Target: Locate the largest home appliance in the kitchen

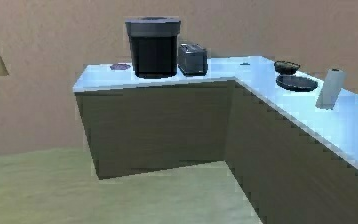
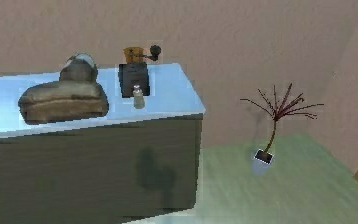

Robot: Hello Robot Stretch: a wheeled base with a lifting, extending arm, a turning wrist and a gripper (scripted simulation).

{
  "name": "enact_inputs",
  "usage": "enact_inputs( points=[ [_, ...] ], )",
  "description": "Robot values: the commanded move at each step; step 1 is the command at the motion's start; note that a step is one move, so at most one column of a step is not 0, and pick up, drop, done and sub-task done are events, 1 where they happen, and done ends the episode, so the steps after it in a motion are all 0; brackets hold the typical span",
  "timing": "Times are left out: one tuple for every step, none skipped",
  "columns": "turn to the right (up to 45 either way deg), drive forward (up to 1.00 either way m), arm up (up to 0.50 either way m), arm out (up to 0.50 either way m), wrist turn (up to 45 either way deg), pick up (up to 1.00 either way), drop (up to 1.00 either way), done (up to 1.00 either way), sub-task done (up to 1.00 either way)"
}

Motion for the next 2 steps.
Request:
enact_inputs(
  points=[
    [0.0,0.65,0.0,0.0,0.0,0.0,0.0,0.0,0.0],
    [-45.0,0.0,0.0,0.0,0.0,0.0,0.0,0.0,0.0]
  ],
)
